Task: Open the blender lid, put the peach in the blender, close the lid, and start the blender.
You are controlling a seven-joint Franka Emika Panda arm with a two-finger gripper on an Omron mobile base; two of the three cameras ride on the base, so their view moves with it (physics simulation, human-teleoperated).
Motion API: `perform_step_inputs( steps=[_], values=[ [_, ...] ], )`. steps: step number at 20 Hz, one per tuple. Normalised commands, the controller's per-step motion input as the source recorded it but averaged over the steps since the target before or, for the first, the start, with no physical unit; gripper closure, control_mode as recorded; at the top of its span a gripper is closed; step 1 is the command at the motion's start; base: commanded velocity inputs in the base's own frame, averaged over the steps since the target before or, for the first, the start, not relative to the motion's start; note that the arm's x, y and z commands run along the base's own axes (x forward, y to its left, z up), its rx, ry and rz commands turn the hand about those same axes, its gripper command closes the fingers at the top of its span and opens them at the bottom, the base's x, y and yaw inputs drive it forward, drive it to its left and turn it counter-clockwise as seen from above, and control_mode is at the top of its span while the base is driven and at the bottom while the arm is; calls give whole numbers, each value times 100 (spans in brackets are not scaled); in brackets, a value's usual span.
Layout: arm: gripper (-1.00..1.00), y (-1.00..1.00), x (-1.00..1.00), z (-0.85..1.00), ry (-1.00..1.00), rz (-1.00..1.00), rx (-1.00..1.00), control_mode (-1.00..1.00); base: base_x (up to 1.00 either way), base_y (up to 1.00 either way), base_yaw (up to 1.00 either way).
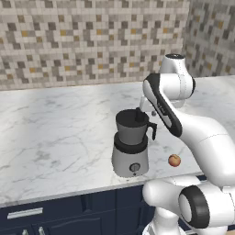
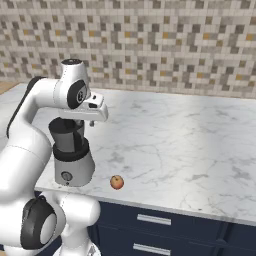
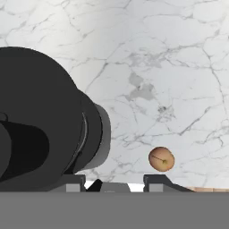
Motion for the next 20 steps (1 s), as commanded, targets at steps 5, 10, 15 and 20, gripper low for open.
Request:
perform_step_inputs(
  steps=[5,10,15,20],
  values=[
    [-100,0,0,0,0,0,0,100,0,0,0],
    [-100,0,0,0,0,0,0,100,8,-48,-1],
    [-100,0,0,0,0,0,0,100,18,-61,0],
    [-100,0,0,0,0,0,0,100,25,-14,-1]
  ],
)
